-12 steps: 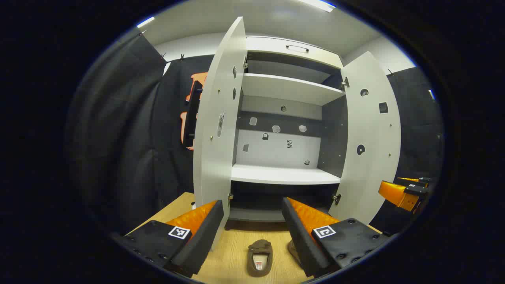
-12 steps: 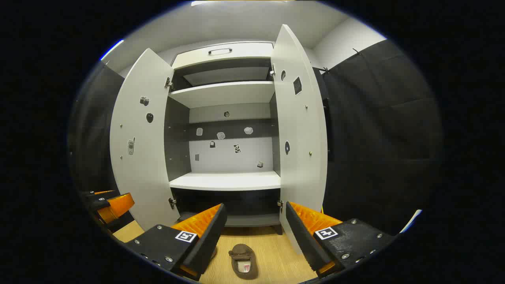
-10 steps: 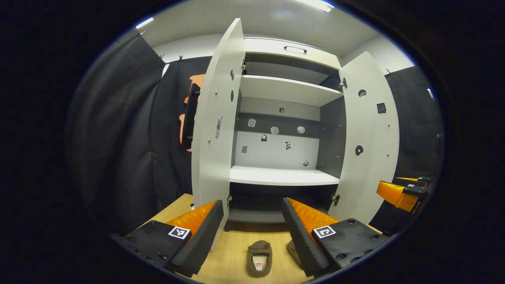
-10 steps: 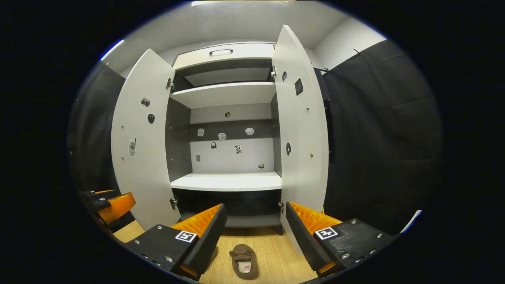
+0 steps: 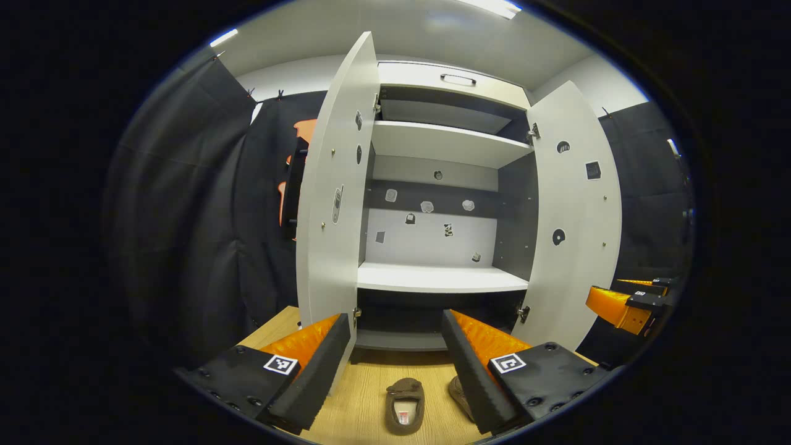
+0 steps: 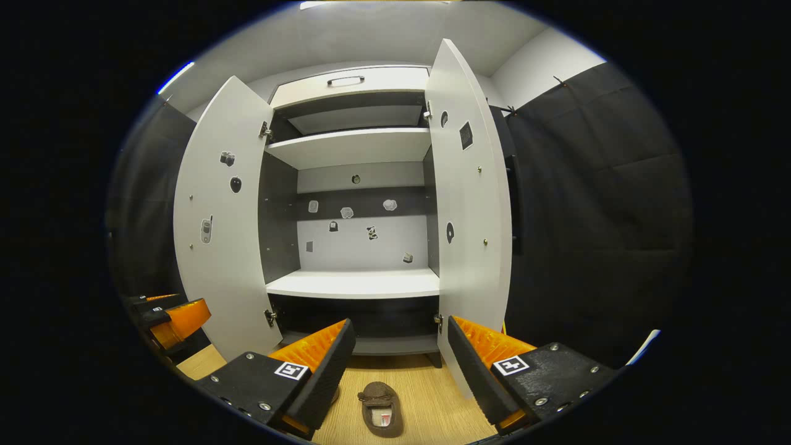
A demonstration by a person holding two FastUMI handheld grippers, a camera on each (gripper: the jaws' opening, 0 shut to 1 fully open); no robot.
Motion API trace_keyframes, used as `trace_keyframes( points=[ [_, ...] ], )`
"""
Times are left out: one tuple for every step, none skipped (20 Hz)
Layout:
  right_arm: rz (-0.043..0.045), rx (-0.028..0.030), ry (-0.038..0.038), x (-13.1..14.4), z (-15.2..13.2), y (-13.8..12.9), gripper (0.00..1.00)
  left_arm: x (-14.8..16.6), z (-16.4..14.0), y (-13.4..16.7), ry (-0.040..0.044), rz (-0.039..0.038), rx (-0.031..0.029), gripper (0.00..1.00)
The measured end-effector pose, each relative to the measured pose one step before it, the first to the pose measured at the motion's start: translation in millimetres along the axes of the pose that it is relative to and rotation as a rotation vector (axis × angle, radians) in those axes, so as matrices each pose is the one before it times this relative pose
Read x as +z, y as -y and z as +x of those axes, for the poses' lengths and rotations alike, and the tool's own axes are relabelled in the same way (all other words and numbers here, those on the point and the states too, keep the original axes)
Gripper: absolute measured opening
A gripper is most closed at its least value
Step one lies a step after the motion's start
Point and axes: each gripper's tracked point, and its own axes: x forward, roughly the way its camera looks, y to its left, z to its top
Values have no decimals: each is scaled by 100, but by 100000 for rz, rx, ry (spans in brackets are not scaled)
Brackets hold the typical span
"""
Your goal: Grab one shoe with the right hand and put it into the shoe cabinet, grab the other shoe with the left hand and put it into the shoe cabinet; then close the right door with the right hand and the left door with the left hand.
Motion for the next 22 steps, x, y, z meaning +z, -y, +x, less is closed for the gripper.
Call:
trace_keyframes(
  points=[
    [61, -72, -429, -139, -24, 91, 93, -111, 14, 47, -336, -55, -90, 97],
    [29, -115, -464, -235, -11, 8, 93, -185, 7, -33, -400, 10, 10, 97],
    [-67, 79, -675, -342, -3, -55, 93, -123, 31, -35, -370, -46, 1, 97],
    [-66, 44, -891, -382, 142, -13, 93, -106, -53, 21, -130, -41, -32, 98],
    [-12, 91, -969, -555, 132, -27, 93, 23, -6, 39, -162, -71, -13, 97],
    [119, 82, -1296, -732, 103, 6, 93, -74, 89, -140, -188, -155, 114, 97],
    [380, 10, -1862, -911, 194, -32, 93, -111, -35, -91, -120, -226, 184, 97],
    [783, 153, -2469, -1023, 324, -44, 93, -6, -25, -197, -87, -226, 263, 98],
    [800, 783, -2469, -1014, 316, -255, 93, 29, -6, -116, 3, -100, 281, 98],
    [415, 356, -2759, -1172, 357, -166, 93, -31, 40, -143, -4, -25, 290, 98],
    [-98, 448, -2756, -1192, 503, -148, 93, -31, -18, -57, 23, 24, 63, 98],
    [-659, 448, -2315, -1151, 339, -93, 93, -20, -88, -90, -87, 255, 122, 98],
    [-1288, 232, -2146, -1258, 647, -61, 93, 54, -42, -119, 69, 447, 355, 98],
    [-1503, -211, -2159, -1368, 646, 62, 93, -11, -45, -253, 83, 388, 440, 98],
    [-976, -701, -2489, -1369, 723, 205, 94, 62, 15, -203, 2, 201, 504, 98],
    [-573, 236, -1696, -1335, 852, -193, 93, -85, -150, -219, -145, 27, 484, 98],
    [-865, -267, -2224, -1451, 882, 55, 93, -53, -53, -219, -127, -115, 519, 98],
    [-880, -69, -3335, -1638, 858, 30, 92, -20, 3, -304, -217, -216, 460, 98],
    [-315, 590, -2618, -1427, 839, -217, 89, -28, -101, -246, -257, 147, 508, 98],
    [-792, 259, -2983, -1418, 913, -59, 87, -24, -3, -286, -86, 407, 626, 98],
    [-982, 379, -2751, -1300, 975, -144, 82, 87, -49, -333, -45, 442, 700, 96],
    [-593, 788, -3091, -1349, 960, -220, 78, -58, -69, -258, 37, 252, 743, 96]
  ],
)
